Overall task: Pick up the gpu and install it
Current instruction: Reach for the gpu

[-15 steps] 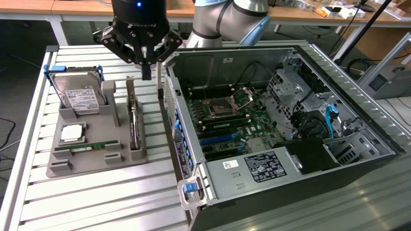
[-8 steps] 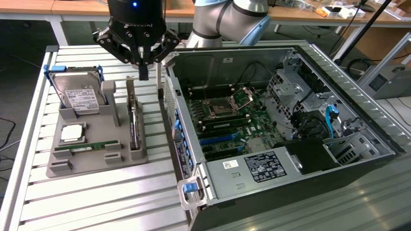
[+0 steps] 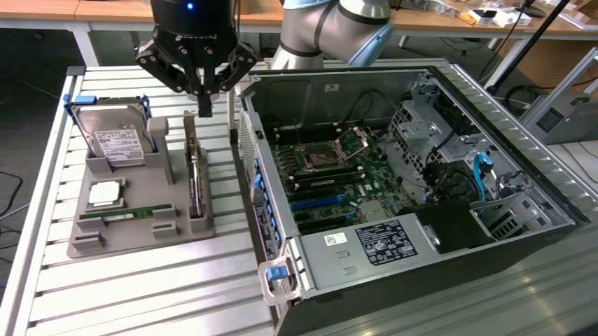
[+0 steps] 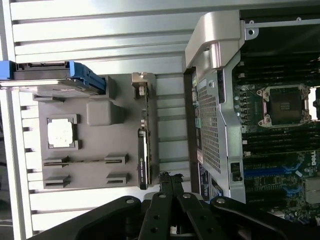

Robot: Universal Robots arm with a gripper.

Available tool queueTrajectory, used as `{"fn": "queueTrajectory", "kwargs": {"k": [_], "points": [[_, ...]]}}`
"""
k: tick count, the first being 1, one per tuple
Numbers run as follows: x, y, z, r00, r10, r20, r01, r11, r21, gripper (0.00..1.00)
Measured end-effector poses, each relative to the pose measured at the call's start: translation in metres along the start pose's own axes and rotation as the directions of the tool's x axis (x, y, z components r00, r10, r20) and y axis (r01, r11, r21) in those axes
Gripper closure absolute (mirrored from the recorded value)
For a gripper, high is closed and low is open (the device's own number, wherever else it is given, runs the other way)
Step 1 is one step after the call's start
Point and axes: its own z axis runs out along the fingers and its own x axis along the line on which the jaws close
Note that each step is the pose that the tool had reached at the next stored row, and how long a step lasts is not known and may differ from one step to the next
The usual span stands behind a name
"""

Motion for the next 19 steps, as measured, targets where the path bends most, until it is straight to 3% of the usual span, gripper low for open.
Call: {"fn": "queueTrajectory", "kwargs": {"k": [19], "points": [[0.0097,-0.0007,-0.0003,1.0000,0.000,-0.0001,0.000,1.0000,0.0000,0.89]]}}
